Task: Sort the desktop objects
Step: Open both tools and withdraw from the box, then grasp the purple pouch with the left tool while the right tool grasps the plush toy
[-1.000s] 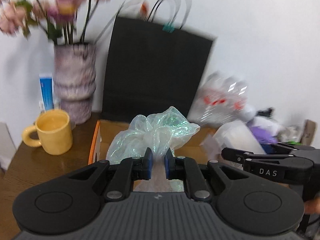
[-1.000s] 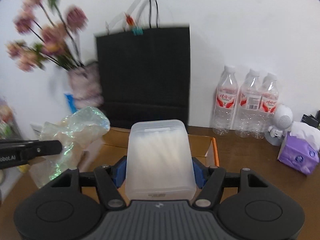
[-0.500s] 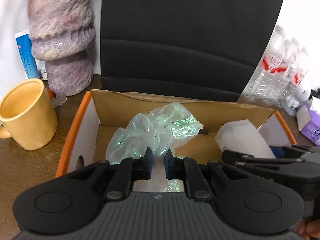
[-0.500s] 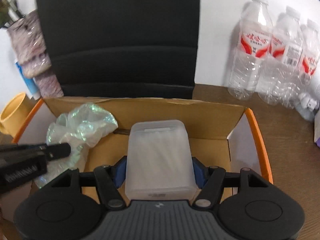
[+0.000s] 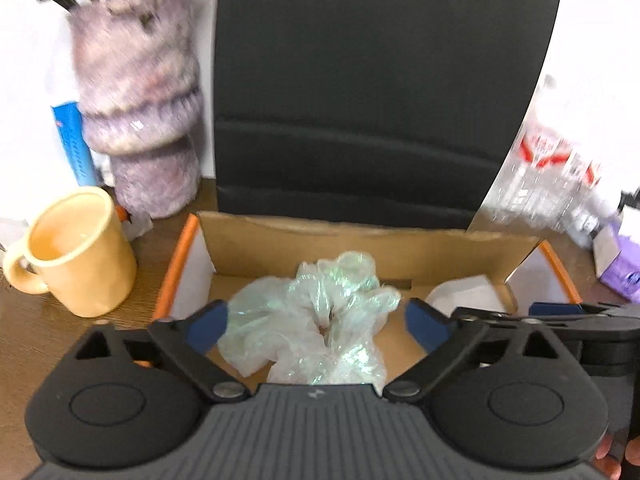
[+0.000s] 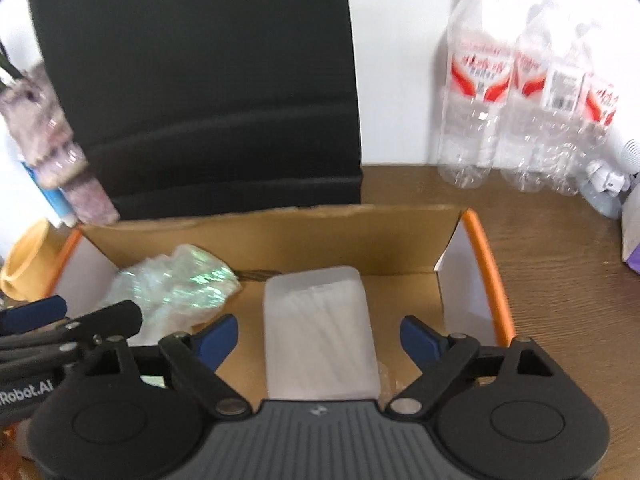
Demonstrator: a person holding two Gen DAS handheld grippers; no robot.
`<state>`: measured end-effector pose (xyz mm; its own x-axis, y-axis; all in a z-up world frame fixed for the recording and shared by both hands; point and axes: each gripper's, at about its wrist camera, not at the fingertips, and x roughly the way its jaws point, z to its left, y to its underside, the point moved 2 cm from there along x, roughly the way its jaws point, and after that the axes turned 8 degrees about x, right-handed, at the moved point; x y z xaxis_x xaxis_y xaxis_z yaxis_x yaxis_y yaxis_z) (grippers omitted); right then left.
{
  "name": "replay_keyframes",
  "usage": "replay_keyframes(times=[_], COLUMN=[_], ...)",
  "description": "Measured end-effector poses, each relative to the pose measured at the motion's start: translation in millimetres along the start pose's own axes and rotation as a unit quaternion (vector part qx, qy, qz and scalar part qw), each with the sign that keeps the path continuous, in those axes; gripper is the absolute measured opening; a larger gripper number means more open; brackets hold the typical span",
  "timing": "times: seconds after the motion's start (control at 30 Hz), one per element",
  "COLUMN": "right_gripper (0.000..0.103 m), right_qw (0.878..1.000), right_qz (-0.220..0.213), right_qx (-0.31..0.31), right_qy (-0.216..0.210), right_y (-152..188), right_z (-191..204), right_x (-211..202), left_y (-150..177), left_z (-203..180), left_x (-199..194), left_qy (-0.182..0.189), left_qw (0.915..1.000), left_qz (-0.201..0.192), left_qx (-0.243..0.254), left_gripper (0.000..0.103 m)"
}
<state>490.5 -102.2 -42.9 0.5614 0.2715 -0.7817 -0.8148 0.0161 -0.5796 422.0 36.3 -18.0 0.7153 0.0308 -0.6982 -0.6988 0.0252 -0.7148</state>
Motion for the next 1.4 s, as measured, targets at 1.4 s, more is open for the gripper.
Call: replay_keyframes(times=[1.4], right_gripper=[0.103], right_qw=[0.999], right_qz=[-0.010], right_qx=[-0.027], right_qy=[0.020], right_y=[223.7], right_z=[-9.8], right_x=[-346.2], left_y=[158.6], left_z=[-49.9], left_x=[-334.9], left_qy=[0.107], left_qw=[0.9915], left_qz=[-0.063], left_qx=[0.040], left_gripper=[0.103])
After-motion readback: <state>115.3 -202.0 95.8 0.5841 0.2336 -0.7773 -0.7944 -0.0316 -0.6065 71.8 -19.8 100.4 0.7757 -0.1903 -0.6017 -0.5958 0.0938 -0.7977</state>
